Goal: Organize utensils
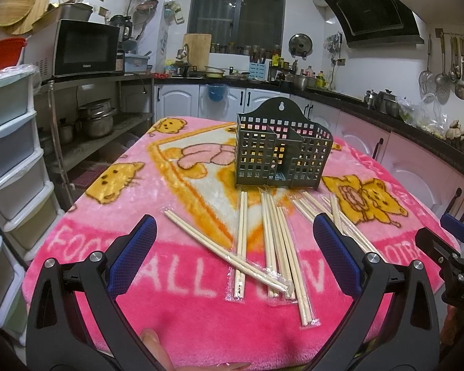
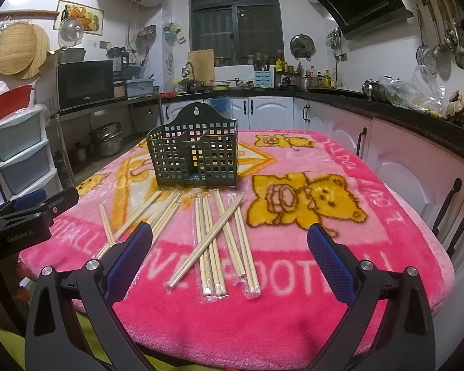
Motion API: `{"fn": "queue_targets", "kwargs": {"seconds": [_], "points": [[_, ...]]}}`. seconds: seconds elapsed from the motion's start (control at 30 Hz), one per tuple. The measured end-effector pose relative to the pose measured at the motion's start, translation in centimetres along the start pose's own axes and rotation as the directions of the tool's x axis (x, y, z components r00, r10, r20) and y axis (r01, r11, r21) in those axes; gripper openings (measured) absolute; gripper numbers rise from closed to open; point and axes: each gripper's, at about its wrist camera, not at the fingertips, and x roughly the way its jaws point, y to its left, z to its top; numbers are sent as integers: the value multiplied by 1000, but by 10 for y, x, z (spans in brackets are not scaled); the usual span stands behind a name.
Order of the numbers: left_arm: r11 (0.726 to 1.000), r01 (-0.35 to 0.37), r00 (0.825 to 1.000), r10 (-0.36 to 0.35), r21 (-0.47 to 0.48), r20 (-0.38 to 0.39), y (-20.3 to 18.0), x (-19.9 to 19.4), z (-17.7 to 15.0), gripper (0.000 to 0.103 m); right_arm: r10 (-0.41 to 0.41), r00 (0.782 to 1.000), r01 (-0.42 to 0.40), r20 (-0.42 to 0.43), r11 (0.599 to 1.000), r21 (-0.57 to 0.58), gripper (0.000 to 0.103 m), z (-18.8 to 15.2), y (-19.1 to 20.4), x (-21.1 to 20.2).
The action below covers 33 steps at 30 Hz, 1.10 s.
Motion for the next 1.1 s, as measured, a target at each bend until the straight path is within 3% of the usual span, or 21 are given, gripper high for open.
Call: {"fn": "queue_targets", "kwargs": {"seconds": [0.83, 1.1], "points": [[1000, -1, 1000, 1, -16, -2, 8, -1, 6, 94, 15, 1000, -16, -13, 1000, -23, 97, 3, 5, 4], [995, -11, 1000, 10, -100, -8, 27, 5, 10, 94, 61, 996, -63, -72, 997, -35, 97, 8, 10, 21]]}}
